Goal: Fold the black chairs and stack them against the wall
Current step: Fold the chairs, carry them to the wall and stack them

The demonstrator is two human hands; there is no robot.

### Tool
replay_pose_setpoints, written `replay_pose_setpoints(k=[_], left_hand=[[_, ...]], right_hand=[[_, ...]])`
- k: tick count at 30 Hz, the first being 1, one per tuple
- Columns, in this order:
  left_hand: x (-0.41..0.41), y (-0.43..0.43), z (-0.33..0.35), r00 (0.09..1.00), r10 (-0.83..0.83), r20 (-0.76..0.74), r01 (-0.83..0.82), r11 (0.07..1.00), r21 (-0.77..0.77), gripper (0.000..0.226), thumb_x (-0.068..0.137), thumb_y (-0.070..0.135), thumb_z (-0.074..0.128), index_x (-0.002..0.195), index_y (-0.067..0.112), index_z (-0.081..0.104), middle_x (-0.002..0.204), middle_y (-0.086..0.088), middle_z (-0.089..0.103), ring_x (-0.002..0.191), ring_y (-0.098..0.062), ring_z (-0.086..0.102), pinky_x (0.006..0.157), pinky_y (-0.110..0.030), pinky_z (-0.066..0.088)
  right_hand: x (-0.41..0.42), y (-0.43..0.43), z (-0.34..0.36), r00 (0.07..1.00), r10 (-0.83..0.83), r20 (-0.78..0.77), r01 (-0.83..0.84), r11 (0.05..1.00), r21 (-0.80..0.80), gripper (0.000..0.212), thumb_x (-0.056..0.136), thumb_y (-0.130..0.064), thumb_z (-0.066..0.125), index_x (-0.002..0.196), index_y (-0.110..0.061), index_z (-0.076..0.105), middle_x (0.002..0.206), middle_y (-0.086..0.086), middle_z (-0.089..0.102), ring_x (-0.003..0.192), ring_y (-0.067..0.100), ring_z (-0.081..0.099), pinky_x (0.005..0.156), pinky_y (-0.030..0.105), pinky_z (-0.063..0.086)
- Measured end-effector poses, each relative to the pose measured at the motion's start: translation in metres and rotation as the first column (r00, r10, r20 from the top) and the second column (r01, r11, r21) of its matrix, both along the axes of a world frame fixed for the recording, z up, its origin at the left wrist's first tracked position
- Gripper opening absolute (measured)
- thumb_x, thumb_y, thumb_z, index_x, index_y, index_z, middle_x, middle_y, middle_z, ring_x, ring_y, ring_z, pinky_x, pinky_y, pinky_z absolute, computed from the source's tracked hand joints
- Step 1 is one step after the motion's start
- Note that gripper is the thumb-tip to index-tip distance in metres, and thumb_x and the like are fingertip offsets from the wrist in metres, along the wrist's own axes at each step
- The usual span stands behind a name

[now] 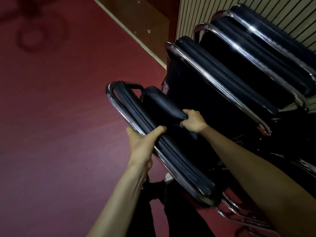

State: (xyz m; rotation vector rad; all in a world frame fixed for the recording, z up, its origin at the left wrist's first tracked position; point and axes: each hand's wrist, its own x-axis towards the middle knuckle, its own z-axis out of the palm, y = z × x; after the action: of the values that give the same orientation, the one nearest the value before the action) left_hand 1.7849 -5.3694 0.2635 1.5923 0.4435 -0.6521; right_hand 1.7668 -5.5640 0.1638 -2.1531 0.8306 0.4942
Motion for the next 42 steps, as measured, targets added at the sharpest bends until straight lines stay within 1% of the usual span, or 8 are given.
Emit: replay_pose_setpoints(k=[8, 15, 20, 24, 27, 30, 37, 42], left_hand=[[0.009, -0.028, -0.002, 0.998, -0.06, 0.005, 0.06, 0.998, 0.034, 0.072, 0.063, 0.015, 0.087, 0.119, 0.002, 0.046, 0.102, -0.015, 0.069, 0.091, -0.027, 0.071, 0.076, -0.041, 0.06], [0.013, -0.046, 0.005, 0.993, -0.12, -0.014, 0.121, 0.991, 0.061, 0.068, 0.071, 0.021, 0.085, 0.115, 0.013, 0.034, 0.103, -0.005, 0.064, 0.098, -0.02, 0.067, 0.09, -0.045, 0.055], [0.015, -0.06, 0.009, 0.968, -0.25, -0.008, 0.25, 0.965, 0.073, 0.072, 0.076, 0.039, 0.08, 0.116, 0.014, 0.026, 0.098, 0.003, 0.056, 0.102, -0.021, 0.064, 0.09, -0.046, 0.054], [0.032, -0.094, 0.019, 0.917, -0.395, -0.053, 0.398, 0.912, 0.093, 0.098, 0.061, 0.071, 0.073, 0.121, 0.013, 0.021, 0.112, -0.004, 0.055, 0.099, -0.028, 0.065, 0.087, -0.048, 0.056], [0.04, -0.122, 0.027, 0.886, -0.453, -0.101, 0.455, 0.89, 0.002, 0.083, 0.087, 0.049, 0.065, 0.133, 0.01, 0.009, 0.094, -0.005, 0.051, 0.07, -0.019, 0.061, 0.053, -0.029, 0.058], [0.041, -0.138, 0.03, 0.881, -0.458, -0.12, 0.458, 0.888, -0.035, 0.082, 0.091, 0.044, 0.062, 0.138, 0.009, 0.004, 0.085, -0.003, 0.046, 0.071, -0.021, 0.059, 0.061, -0.037, 0.057], [0.042, -0.144, 0.027, 0.885, -0.452, -0.109, 0.456, 0.89, 0.014, 0.101, 0.087, 0.048, 0.065, 0.146, 0.007, -0.006, 0.136, -0.016, 0.044, 0.11, -0.036, 0.058, 0.066, -0.043, 0.055], [0.038, -0.131, 0.03, 0.929, -0.354, -0.108, 0.346, 0.934, -0.088, 0.088, 0.085, 0.038, 0.072, 0.144, 0.0, 0.019, 0.125, -0.013, 0.051, 0.094, -0.025, 0.061, 0.066, -0.038, 0.058]], right_hand=[[0.003, -0.021, -0.003, 0.999, -0.031, -0.019, 0.031, 0.999, 0.045, 0.033, 0.073, -0.007, 0.069, 0.105, -0.014, 0.064, 0.1, 0.007, 0.068, 0.095, 0.025, 0.065, 0.079, 0.027, 0.051], [-0.008, -0.032, 0.034, 0.996, 0.049, -0.08, -0.034, 0.984, 0.174, 0.066, 0.089, -0.026, 0.065, 0.146, -0.012, 0.034, 0.14, 0.01, 0.049, 0.126, 0.023, 0.049, 0.101, 0.026, 0.038], [-0.068, -0.022, 0.111, 0.984, -0.156, 0.082, 0.117, 0.926, 0.358, 0.036, 0.094, -0.032, 0.056, 0.129, -0.023, 0.056, 0.121, -0.002, 0.064, 0.104, 0.005, 0.06, 0.095, 0.017, 0.041], [-0.105, -0.007, 0.129, 0.984, -0.145, 0.102, 0.13, 0.982, 0.139, 0.053, 0.092, -0.051, 0.049, 0.14, -0.028, 0.043, 0.143, -0.006, 0.046, 0.133, 0.012, 0.041, 0.104, 0.024, 0.03], [-0.114, -0.009, 0.122, 0.982, -0.107, 0.154, 0.137, 0.97, -0.203, 0.079, 0.084, -0.063, 0.052, 0.148, -0.023, 0.028, 0.15, -0.001, 0.036, 0.137, 0.018, 0.034, 0.108, 0.035, 0.031], [-0.113, -0.01, 0.107, 0.927, -0.147, 0.345, 0.275, 0.892, -0.358, 0.078, 0.079, -0.068, 0.054, 0.136, -0.015, 0.048, 0.131, 0.003, 0.056, 0.124, 0.021, 0.048, 0.1, 0.038, 0.038], [-0.11, -0.014, 0.099, 0.874, -0.153, 0.46, 0.362, 0.837, -0.409, 0.068, 0.075, -0.058, 0.069, 0.126, -0.014, 0.059, 0.121, 0.004, 0.064, 0.113, 0.022, 0.057, 0.095, 0.039, 0.046], [-0.115, -0.001, 0.104, 0.887, -0.058, 0.458, 0.296, 0.834, -0.467, 0.079, 0.075, -0.07, 0.054, 0.124, -0.008, 0.06, 0.116, 0.006, 0.066, 0.104, 0.026, 0.062, 0.087, 0.039, 0.049]])
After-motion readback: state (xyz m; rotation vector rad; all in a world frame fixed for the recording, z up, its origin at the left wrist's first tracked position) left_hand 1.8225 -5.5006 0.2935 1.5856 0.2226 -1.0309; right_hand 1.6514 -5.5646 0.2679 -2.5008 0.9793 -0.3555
